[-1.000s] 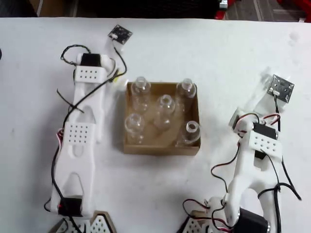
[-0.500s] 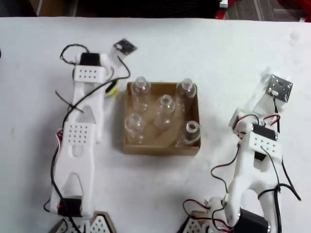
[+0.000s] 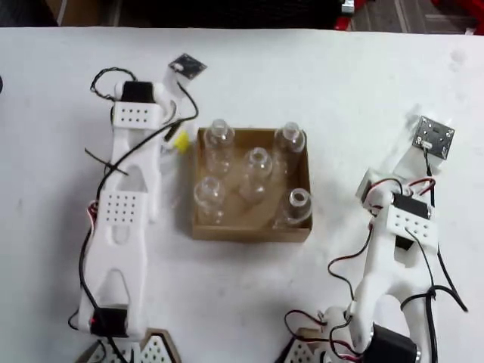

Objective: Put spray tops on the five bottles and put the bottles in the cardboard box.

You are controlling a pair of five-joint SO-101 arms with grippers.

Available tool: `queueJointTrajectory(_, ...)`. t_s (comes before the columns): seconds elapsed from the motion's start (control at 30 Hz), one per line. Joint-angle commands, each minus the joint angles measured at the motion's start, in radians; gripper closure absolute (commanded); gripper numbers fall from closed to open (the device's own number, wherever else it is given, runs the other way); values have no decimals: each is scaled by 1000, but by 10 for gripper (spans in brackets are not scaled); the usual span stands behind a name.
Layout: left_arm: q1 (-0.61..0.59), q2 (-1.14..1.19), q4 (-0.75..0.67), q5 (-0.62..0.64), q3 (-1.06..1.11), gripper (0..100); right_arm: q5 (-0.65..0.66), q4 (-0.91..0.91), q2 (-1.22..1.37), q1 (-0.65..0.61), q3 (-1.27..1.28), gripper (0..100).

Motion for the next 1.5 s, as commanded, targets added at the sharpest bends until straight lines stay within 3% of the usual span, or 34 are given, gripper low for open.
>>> queueJointTrajectory(0.0, -24, -56, -103, 28, -32, 755, 14, -16, -7, -8, -5, 854)
queueJointTrajectory(0.13, -13, -59, -175, 21, 69, 765, 14, -16, -5, -8, -5, 854)
queueJointTrajectory(0.3, 7, -59, -186, -20, 138, 895, 14, -16, -4, -8, -5, 854)
queueJointTrajectory(0.47, 24, -67, -78, -87, 129, 979, 14, -16, -4, -8, -5, 854)
queueJointTrajectory(0.7, -12, -88, 63, -61, -107, 977, 14, -22, -4, -8, -5, 854)
queueJointTrajectory(0.8, -25, -154, 64, -61, -69, 977, 14, -33, -4, -8, -5, 854)
queueJointTrajectory(0.97, -53, -367, 66, 18, 86, 977, 14, -33, -4, -8, -5, 854)
queueJointTrajectory(1.2, -13, -865, 61, 249, 566, 977, 12, -38, -4, -8, -5, 854)
queueJointTrajectory(1.47, 42, -1389, -29, 276, 964, 977, 12, -36, -4, -7, -5, 854)
